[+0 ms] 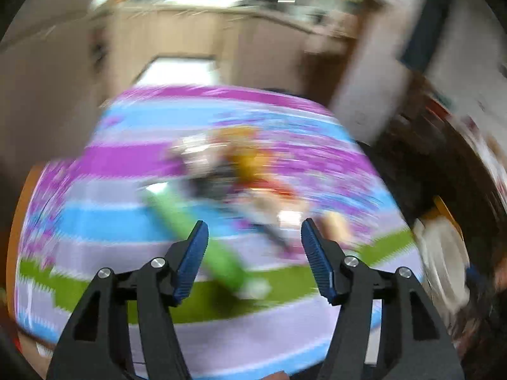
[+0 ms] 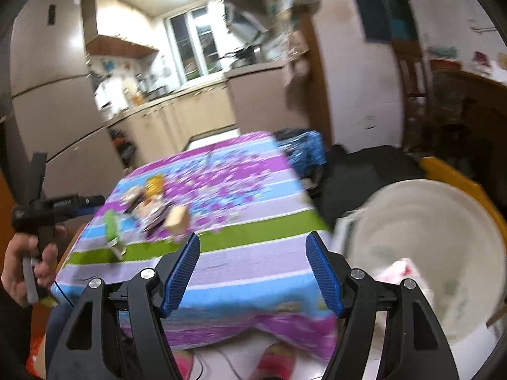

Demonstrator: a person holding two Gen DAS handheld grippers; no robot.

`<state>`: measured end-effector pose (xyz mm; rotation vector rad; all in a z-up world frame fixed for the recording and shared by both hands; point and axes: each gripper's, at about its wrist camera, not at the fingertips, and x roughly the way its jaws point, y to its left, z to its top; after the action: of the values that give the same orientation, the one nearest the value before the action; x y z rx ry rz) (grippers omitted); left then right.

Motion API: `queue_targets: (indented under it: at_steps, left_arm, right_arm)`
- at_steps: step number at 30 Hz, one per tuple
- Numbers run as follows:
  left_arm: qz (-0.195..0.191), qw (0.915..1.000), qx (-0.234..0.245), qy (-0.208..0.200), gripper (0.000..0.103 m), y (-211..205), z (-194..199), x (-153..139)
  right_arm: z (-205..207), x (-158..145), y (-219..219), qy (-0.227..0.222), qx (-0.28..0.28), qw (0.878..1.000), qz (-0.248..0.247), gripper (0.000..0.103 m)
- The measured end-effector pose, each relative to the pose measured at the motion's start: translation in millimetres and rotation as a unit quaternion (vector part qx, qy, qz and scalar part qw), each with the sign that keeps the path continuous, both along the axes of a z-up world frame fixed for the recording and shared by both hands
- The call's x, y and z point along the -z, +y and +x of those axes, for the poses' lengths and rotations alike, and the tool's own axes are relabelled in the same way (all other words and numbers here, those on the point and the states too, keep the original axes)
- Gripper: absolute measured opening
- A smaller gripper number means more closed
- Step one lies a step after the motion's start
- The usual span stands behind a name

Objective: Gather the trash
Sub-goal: 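Grasp the green box with the left tool while the right tool grasps the beige block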

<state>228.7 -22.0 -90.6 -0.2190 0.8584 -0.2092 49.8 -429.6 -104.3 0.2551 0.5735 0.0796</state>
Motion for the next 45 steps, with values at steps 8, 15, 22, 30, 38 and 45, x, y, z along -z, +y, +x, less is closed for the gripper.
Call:
queue_targets:
  at_steps: [8, 15, 22, 30, 38, 45]
  left_arm:
    - [0.022, 0.9958, -0.036, 0.081, 0.065, 13.2, 37.8, 41.9]
    - [0.071, 0.9921, -0.052, 0.089, 0.065, -1.9, 49.0, 55.7]
    - [0.073, 0.993, -0.04, 0.084, 0.036, 2.2, 41.8, 59.8]
    - [0.083, 0.9938, 0.007, 0.073, 0.022, 14.7, 33.9, 53.5]
    - [0.08, 0.9947, 0.028, 0.058, 0.022, 26.0, 26.9, 47.4]
    - [0.075, 0.9956, 0.038, 0.042, 0.022, 24.0, 17.1, 44.4]
  right_arm:
    - [34.2, 6.5, 55.8, 0.007, -0.07, 0.998, 0.001, 0.07]
    - [32.1, 10.2, 55.7, 0.015, -0.088, 0.996, 0.001, 0.07]
    - [53.2, 15.8, 59.5, 0.031, -0.105, 0.994, 0.02, 0.07]
    - [91.0, 20.1, 84.8, 0.051, -0.133, 0.99, 0.022, 0.062]
    - [138.1, 31.2, 117.3, 0.068, -0.129, 0.989, -0.013, 0.063]
    - [178.8, 50.7, 137.9, 0.086, -0.108, 0.988, -0.065, 0.059]
